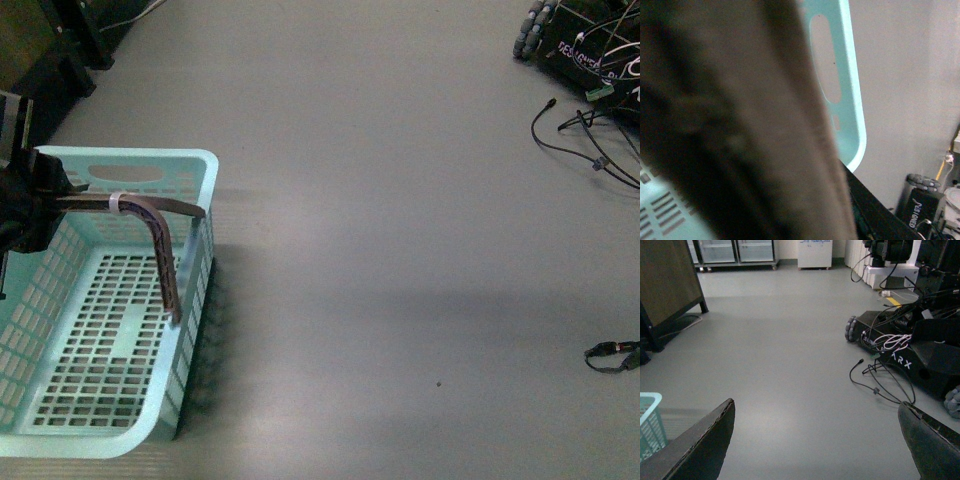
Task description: Pick lemon and mango into basket
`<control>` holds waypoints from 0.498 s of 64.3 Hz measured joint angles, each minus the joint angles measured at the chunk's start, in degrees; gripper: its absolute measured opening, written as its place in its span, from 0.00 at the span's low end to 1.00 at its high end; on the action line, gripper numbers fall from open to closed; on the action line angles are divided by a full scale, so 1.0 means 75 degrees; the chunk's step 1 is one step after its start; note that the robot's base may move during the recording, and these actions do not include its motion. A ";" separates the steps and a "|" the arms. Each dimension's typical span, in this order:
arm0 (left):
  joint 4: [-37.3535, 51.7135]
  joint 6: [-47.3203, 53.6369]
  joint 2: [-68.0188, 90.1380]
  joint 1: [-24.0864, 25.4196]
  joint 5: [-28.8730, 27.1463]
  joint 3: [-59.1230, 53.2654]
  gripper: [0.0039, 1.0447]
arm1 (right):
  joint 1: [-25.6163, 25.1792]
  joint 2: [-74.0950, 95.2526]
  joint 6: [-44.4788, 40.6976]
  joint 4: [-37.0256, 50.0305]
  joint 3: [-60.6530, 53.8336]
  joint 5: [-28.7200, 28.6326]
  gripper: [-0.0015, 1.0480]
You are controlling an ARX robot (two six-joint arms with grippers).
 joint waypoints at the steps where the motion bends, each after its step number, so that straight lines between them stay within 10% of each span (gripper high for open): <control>1: 0.0000 -0.0044 -0.0058 0.0026 0.0076 -0.0029 0.09 | 0.0000 0.0000 0.0000 0.0000 0.0000 0.0000 0.92; 32: -0.1705 -0.0189 -0.4753 0.1419 0.1451 -0.2471 0.04 | 0.0000 0.0000 0.0000 0.0000 0.0000 0.0000 0.92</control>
